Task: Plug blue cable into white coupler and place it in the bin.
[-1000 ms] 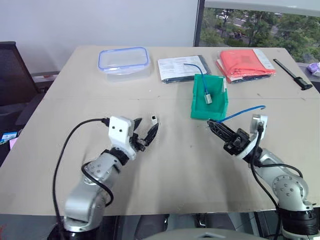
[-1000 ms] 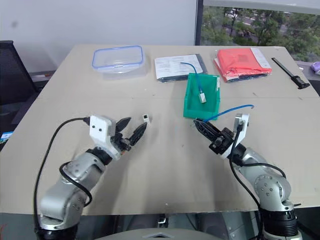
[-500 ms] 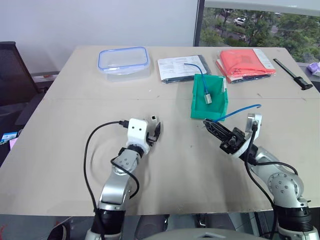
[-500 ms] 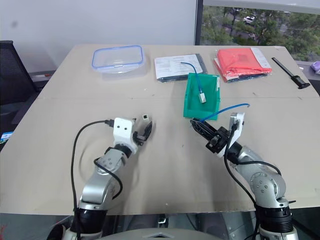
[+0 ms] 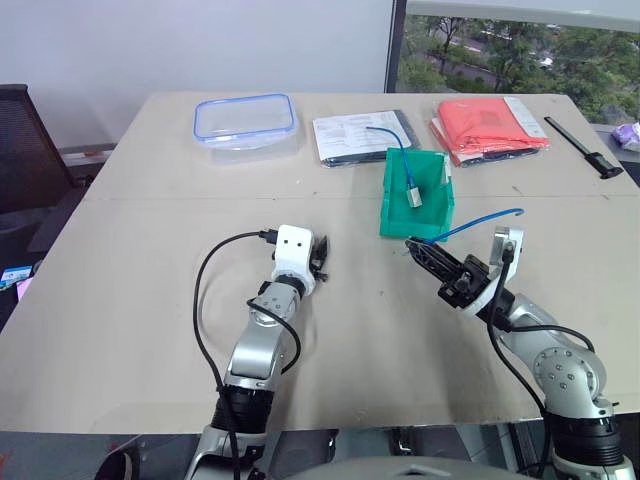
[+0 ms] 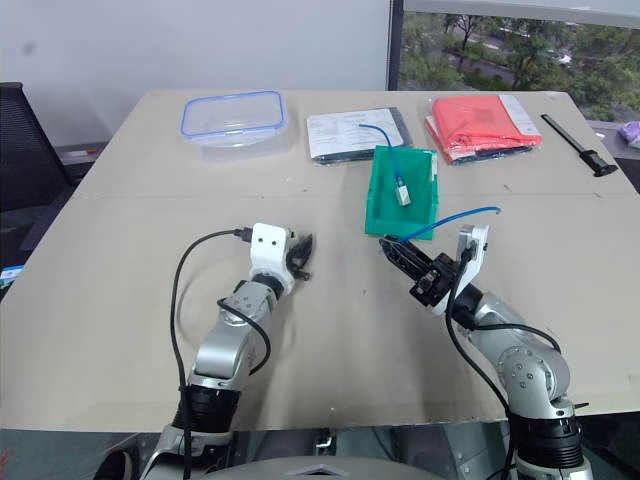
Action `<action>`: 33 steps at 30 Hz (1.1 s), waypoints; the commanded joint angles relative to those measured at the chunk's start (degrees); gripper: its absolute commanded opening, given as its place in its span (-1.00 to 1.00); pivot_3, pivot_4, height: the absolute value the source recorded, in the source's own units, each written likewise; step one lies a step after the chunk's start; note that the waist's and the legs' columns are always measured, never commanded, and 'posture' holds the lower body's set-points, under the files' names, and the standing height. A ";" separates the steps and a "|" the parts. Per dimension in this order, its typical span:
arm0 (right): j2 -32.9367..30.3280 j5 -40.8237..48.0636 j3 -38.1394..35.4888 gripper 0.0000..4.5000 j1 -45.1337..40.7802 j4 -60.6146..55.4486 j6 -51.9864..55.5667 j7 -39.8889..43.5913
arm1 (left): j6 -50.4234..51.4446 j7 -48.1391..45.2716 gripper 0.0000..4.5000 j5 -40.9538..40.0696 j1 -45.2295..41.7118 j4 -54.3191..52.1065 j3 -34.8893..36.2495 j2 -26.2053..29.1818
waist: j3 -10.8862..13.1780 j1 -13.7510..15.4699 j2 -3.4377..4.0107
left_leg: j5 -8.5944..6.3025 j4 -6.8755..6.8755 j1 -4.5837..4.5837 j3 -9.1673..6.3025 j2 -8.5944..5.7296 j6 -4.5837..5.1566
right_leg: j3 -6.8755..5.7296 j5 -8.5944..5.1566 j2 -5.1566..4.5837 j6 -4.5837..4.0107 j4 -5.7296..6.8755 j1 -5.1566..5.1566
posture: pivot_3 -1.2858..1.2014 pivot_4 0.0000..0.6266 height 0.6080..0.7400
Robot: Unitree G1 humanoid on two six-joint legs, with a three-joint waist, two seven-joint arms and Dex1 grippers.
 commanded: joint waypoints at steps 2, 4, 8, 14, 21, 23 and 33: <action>-0.14 0.09 -0.90 -1.00 -0.55 -2.14 -0.51 0.46 | -2.26 -1.23 -0.82 0.63 -0.40 0.72 0.34 0.85 | 0.00 0.00 0.00 | 0.00 0.00 0.00 0.00 0.00 0.00 | 0.00 0.00 0.00 0.00 0.00 0.00 | 0.03 -0.52 0.96; -0.50 -0.67 -0.40 -1.00 -1.09 -2.12 -0.68 0.97 | -3.58 -2.35 -0.82 0.92 -0.73 1.40 0.01 1.75 | 0.00 0.00 0.00 | 0.00 0.00 0.00 0.00 0.00 0.00 | 0.00 0.00 0.00 0.00 0.00 0.00 | 0.03 -0.52 0.96; -1.03 -4.70 1.73 -1.00 -3.38 -2.91 -2.28 1.88 | -10.20 -6.17 -0.82 1.88 -2.08 2.97 -1.50 4.18 | 0.00 -0.04 0.00 | 0.00 0.00 0.01 0.00 0.00 0.00 | 0.00 0.00 0.01 -0.01 0.00 0.00 | 0.03 -0.52 0.96; -2.81 -29.76 9.32 -1.00 -11.82 0.66 -19.21 1.64 | -22.71 -8.77 -0.82 4.52 -5.90 2.90 -4.42 4.43 | 0.00 0.10 0.00 | 0.00 0.00 -0.07 0.07 -0.02 0.00 | 0.02 0.00 -0.01 0.00 0.00 -0.09 | 0.03 -0.52 0.96; -0.71 -43.81 12.42 -1.00 -17.46 7.37 -33.37 -0.53 | -28.16 -8.95 -0.82 7.10 -10.85 5.25 -6.84 2.40 | 0.01 0.04 -0.01 | 0.00 -0.01 -0.07 0.12 -0.05 0.00 | 0.02 0.02 0.02 0.03 -0.02 -0.09 | 0.03 -0.52 0.96; 0.14 -45.16 12.83 -1.00 -18.14 8.43 -35.01 -0.47 | -28.71 -9.64 -0.82 7.36 -11.52 5.70 -7.47 2.16 | 0.01 0.00 -0.01 | 0.00 -0.01 -0.06 0.11 -0.04 0.00 | 0.02 0.04 0.06 0.07 -0.02 -0.09 | 0.03 -0.52 0.96; 3.91 -48.90 15.91 -1.00 -20.69 11.54 -37.88 0.49 | -29.57 -11.10 -0.82 8.54 -11.45 6.07 -8.83 1.84 | 0.01 -0.09 -0.01 | 0.01 -0.01 -0.04 0.12 0.00 0.00 | 0.03 0.04 0.08 0.07 0.01 -0.09 | 0.03 -0.52 0.96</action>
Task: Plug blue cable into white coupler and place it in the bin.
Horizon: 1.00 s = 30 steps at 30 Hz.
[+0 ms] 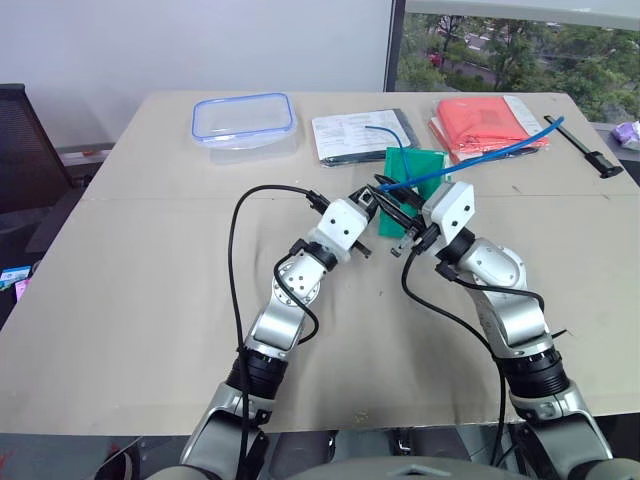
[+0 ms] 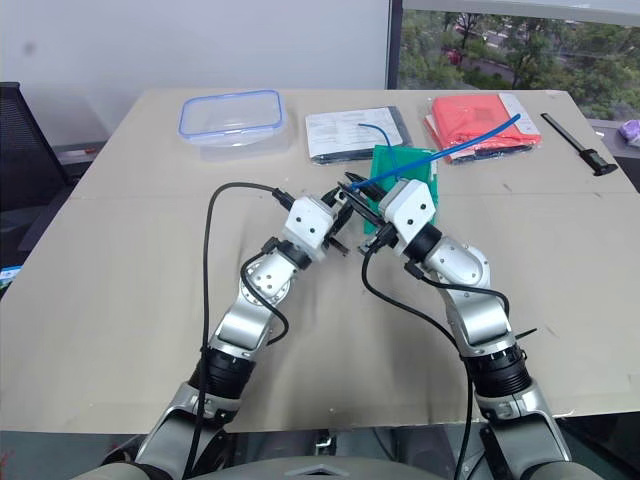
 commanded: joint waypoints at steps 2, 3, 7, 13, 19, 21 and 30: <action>0.26 -1.05 0.96 -1.00 -0.89 0.59 -1.24 0.95 | -1.10 -0.09 -0.82 0.72 -0.38 -1.29 -0.19 -0.18 | 0.00 0.00 0.00 | 0.00 0.00 0.00 0.00 0.00 0.00 | 0.00 0.00 -0.01 0.00 0.00 0.00 | 0.03 -0.52 0.96; 0.28 -1.22 1.07 -1.00 -0.91 0.86 -1.10 1.06 | -1.06 -0.13 -0.82 0.81 -0.32 -1.38 -0.18 -0.17 | 0.00 0.03 0.00 | 0.00 0.00 0.00 0.00 0.00 0.00 | 0.00 0.00 -0.01 0.00 0.00 0.00 | 0.03 -0.52 0.96; 0.21 -1.90 1.20 -1.00 -0.87 2.47 -0.55 1.40 | -0.90 -0.11 -0.82 1.12 -0.11 -1.68 -0.08 -0.24 | 0.00 0.02 0.00 | 0.00 0.00 0.00 0.00 0.00 0.00 | 0.00 0.00 -0.01 0.00 0.00 0.00 | 0.03 -0.52 0.96; 1.03 -1.65 -0.21 -1.00 -0.21 3.16 1.10 -0.60 | -0.66 -0.15 -0.82 1.21 0.32 -2.02 -0.07 -0.29 | 0.00 0.02 0.00 | 0.00 0.00 0.00 -0.01 0.00 0.00 | 0.00 0.00 0.00 0.00 0.00 0.00 | 0.03 -0.52 0.96; 0.87 -1.09 -0.85 -1.00 1.01 2.70 1.90 -0.89 | -0.39 -0.25 -0.82 0.84 0.40 -1.77 0.12 -0.38 | 0.00 0.01 0.00 | 0.00 0.00 0.00 -0.01 0.01 0.00 | 0.00 0.00 -0.01 0.00 0.00 0.00 | 0.03 -0.52 0.96; 0.66 -1.11 -0.87 -1.00 1.40 2.52 2.01 -0.79 | -0.29 -0.21 -0.82 0.79 0.32 -1.63 0.20 -0.44 | 0.00 0.02 0.00 | 0.00 0.00 0.00 -0.01 0.00 0.00 | 0.00 0.00 -0.01 0.00 0.00 0.00 | 0.03 -0.52 0.96; -0.24 -2.47 0.19 -1.00 1.74 2.62 5.53 -0.91 | -0.48 -2.79 -0.82 1.26 -0.05 -1.90 -1.33 0.50 | 0.00 0.01 0.00 | 0.00 0.00 0.01 0.00 0.00 0.00 | 0.00 0.00 0.00 0.00 0.00 0.00 | 0.03 -0.52 0.96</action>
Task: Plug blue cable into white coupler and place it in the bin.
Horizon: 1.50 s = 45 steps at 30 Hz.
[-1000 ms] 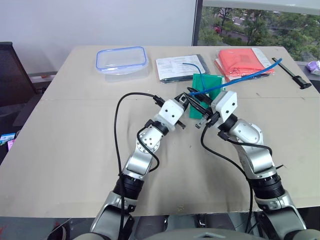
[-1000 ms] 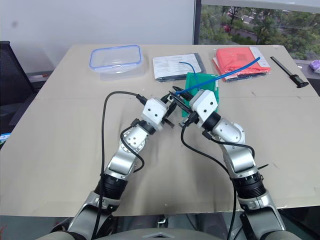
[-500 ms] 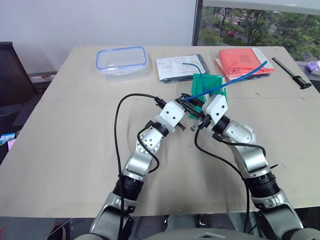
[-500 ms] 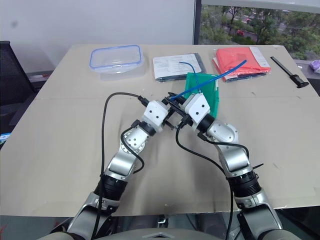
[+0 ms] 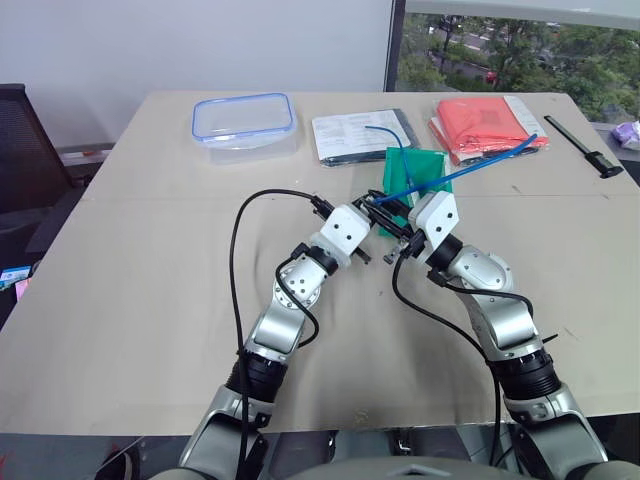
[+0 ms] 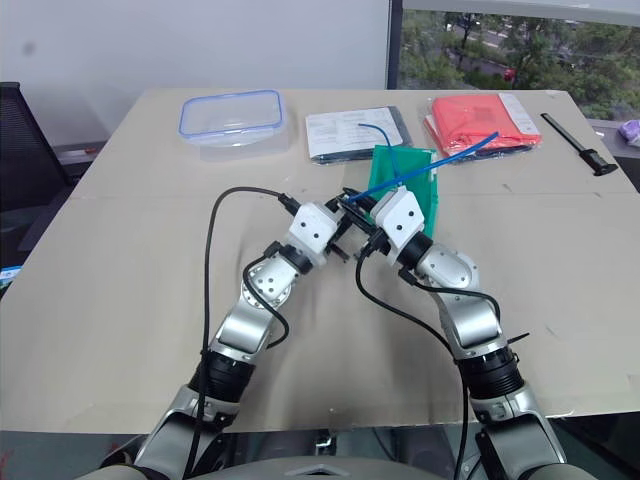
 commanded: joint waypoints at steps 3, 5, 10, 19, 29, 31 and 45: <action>-0.98 -1.56 0.73 -1.00 0.22 -1.79 8.99 -1.09 | -0.70 -5.07 -0.82 -0.24 -0.83 -2.48 -2.79 1.40 | 0.00 -0.05 0.00 | 0.00 0.00 0.00 0.00 0.00 0.00 | 0.00 0.00 0.00 0.00 0.00 0.00 | 0.03 -0.52 0.96; -1.00 -1.33 1.74 -1.00 0.94 -2.80 14.57 -1.14 | 1.63 -7.28 -0.82 -1.49 -0.55 -3.11 -3.29 1.47 | 0.00 -0.01 0.00 | 0.00 0.00 0.00 0.00 0.01 0.00 | -0.01 0.00 0.00 0.00 0.02 0.00 | 0.03 -0.52 0.96; -2.31 -3.25 4.90 -1.00 3.82 -4.83 25.32 -1.57 | 8.43 -10.94 -0.82 -4.00 1.32 -5.23 -3.45 0.64 | 0.00 -0.02 0.00 | 0.00 0.00 0.00 0.01 0.01 0.00 | 0.00 0.00 -0.01 0.00 0.01 0.00 | 0.03 -0.52 0.96; -1.24 -3.53 6.78 -1.00 5.87 1.59 27.75 -1.77 | 13.62 -12.59 -0.82 -7.20 6.17 -1.83 -2.34 -0.69 | -0.22 -0.25 0.03 | 0.00 0.00 0.11 -0.02 0.01 0.00 | 0.00 -0.01 0.01 -0.01 0.03 0.05 | 0.03 -0.52 0.96; 0.92 -7.37 12.56 -1.00 2.46 18.81 24.24 0.91 | 11.19 -13.09 -0.82 -7.13 6.48 1.69 -1.18 -1.24 | -1.38 -1.95 0.19 | -0.03 -0.30 1.75 -0.01 0.13 -0.02 | 0.05 -0.32 0.01 -0.04 0.00 1.30 | 0.03 -0.52 0.96; 1.92 -6.22 10.52 -1.00 2.29 18.18 22.00 0.49 | 11.24 -13.98 -0.60 -8.33 6.87 0.75 -0.26 -1.05 | -1.48 -2.23 0.23 | -0.04 -0.49 2.06 0.00 0.18 -0.03 | 0.11 -0.34 -0.20 -0.03 -0.04 1.50 | 0.03 -0.52 0.96; -1.75 11.03 -4.47 -1.00 -6.94 -6.96 38.21 4.85 | 28.96 -21.40 0.64 -19.75 16.86 -23.67 10.25 14.61 | -1.09 -1.43 0.40 | -0.01 -0.43 0.17 -0.01 0.15 -0.04 | 0.14 -0.10 -0.63 -0.39 -0.07 -0.15 | 0.03 -0.52 0.96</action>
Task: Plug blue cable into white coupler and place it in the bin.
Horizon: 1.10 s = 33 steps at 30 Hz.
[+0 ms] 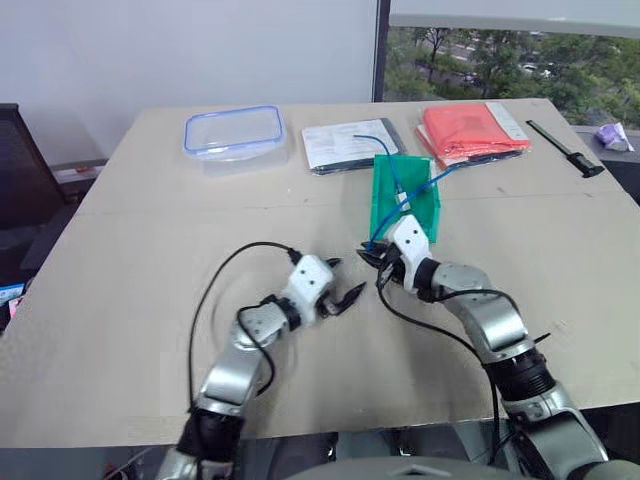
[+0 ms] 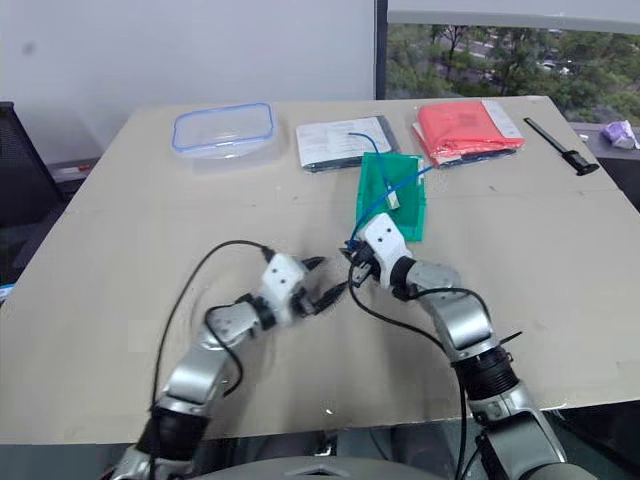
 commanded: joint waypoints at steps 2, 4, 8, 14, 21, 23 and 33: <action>-1.46 9.66 -9.25 -1.00 -10.26 -6.13 12.15 0.27 | 13.10 -2.30 0.64 -7.11 -4.01 -11.39 4.59 5.41 | 0.41 0.14 0.08 | 0.00 0.13 -0.28 -0.06 0.01 -0.01 | -0.08 0.01 0.00 -0.01 0.00 -0.17 | 0.03 -0.52 0.96; -3.60 11.68 -11.82 -1.00 -14.78 -4.49 16.00 0.53 | 19.93 -1.64 0.64 -9.73 -7.33 -14.25 5.61 7.08 | 0.70 0.38 0.10 | 0.00 0.16 -0.34 -0.08 -0.05 0.00 | -0.12 0.02 -0.04 -0.01 -0.02 -0.18 | 0.03 -0.52 0.96; -8.15 14.08 -15.43 -1.00 -25.97 7.54 23.00 1.88 | 29.77 1.86 0.64 -13.41 -15.10 -17.46 7.11 6.69 | 0.84 0.48 -0.05 | 0.00 0.13 -0.39 -0.16 -0.21 0.02 | -0.31 0.02 -0.09 0.01 -0.15 -0.08 | 0.03 -0.52 0.96; -10.66 10.94 -14.16 -1.00 -37.24 31.52 18.63 5.43 | 37.33 4.48 0.64 -17.43 -21.06 -20.07 6.48 5.75 | 1.08 0.05 -0.18 | -0.01 0.08 -0.38 0.01 -0.22 0.06 | -0.34 0.15 0.33 0.27 -0.15 -0.09 | 0.03 -0.52 0.96; -9.39 4.44 -12.85 0.02 -44.47 54.26 7.30 7.03 | 38.46 6.55 0.65 -16.31 -24.49 -17.68 4.65 6.65 | 1.30 -0.01 -0.21 | -0.01 0.04 -0.38 0.02 -0.17 0.05 | -0.25 0.15 0.58 0.30 -0.10 -0.15 | 0.03 -0.52 0.96; -9.20 4.44 -13.91 0.54 -45.83 56.81 5.98 7.53 | 38.13 6.78 0.65 -16.49 -24.55 -17.47 4.47 6.48 | 1.38 0.02 -0.21 | -0.01 0.04 -0.38 0.06 -0.15 0.04 | -0.21 0.15 0.57 0.30 -0.10 -0.16 | 0.03 -0.52 0.96; -17.49 9.10 -15.36 0.99 -33.19 28.41 15.22 12.86 | 34.54 6.60 0.65 -16.43 -18.54 -20.65 5.87 8.50 | 1.53 0.61 -0.22 | 0.00 0.07 -0.45 0.01 -0.15 0.03 | -0.23 0.13 0.48 0.34 -0.12 -0.16 | 0.03 -0.52 0.96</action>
